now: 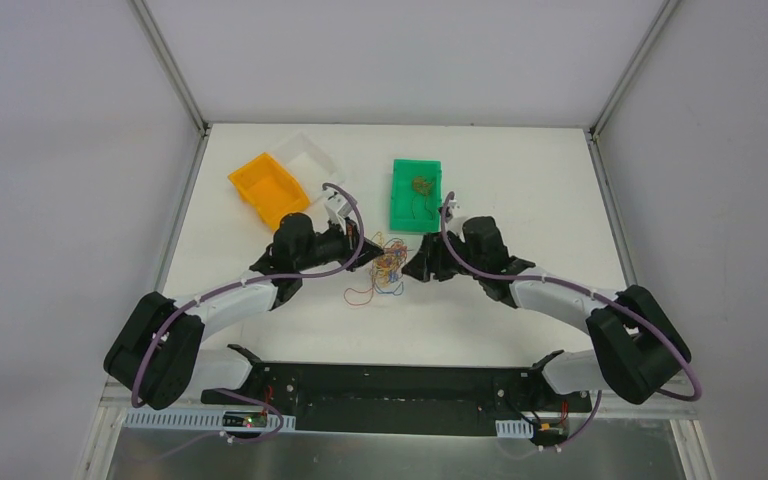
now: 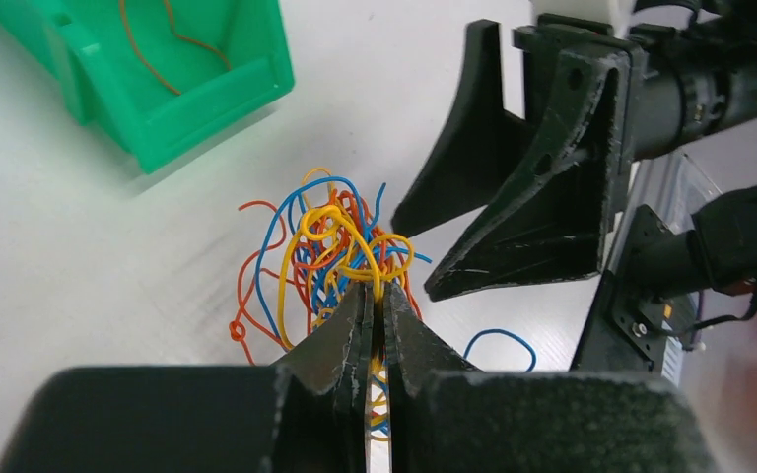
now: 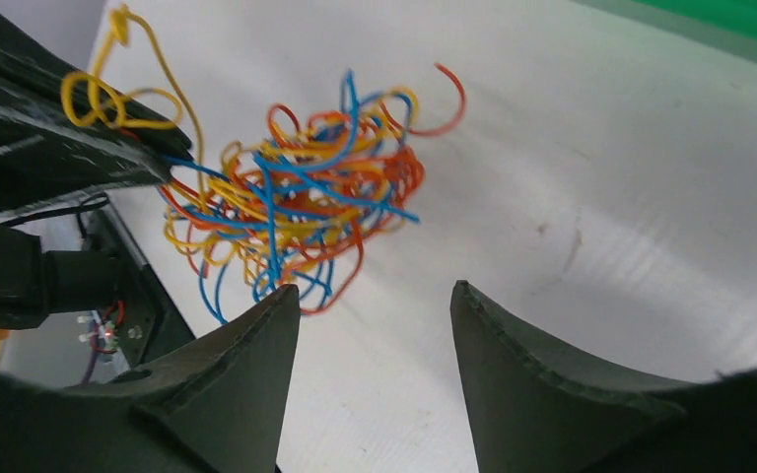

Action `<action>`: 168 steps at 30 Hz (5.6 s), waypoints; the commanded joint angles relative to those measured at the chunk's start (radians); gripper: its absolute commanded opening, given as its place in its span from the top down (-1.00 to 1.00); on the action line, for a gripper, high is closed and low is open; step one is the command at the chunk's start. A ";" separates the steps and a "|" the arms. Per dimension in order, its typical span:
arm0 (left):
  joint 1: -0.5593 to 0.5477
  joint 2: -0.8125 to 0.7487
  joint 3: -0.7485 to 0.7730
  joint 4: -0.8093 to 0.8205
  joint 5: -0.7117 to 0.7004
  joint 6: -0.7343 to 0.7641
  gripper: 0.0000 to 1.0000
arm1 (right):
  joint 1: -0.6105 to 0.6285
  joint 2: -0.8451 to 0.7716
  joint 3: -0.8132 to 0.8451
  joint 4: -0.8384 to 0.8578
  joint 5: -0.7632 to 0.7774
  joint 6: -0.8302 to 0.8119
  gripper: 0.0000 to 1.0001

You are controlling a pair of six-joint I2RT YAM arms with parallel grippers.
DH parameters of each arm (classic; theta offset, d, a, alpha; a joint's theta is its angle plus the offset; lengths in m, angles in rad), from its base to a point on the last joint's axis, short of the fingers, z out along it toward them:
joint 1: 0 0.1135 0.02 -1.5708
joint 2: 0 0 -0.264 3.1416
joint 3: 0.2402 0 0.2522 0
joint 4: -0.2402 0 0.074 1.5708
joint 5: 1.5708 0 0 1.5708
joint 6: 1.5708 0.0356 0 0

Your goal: Untangle the cables

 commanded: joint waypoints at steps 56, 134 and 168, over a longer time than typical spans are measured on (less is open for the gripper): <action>-0.008 -0.194 0.034 -0.570 -1.362 -0.200 1.00 | -0.031 -0.393 -0.143 -0.319 1.512 0.564 1.00; -0.163 -0.276 0.434 -0.541 -0.208 0.000 -0.93 | 0.018 -0.264 0.637 -0.390 0.152 0.107 1.00; -0.036 -0.204 0.588 -0.817 -0.451 -0.084 1.00 | 0.041 -0.489 0.285 -0.354 0.513 0.015 -0.60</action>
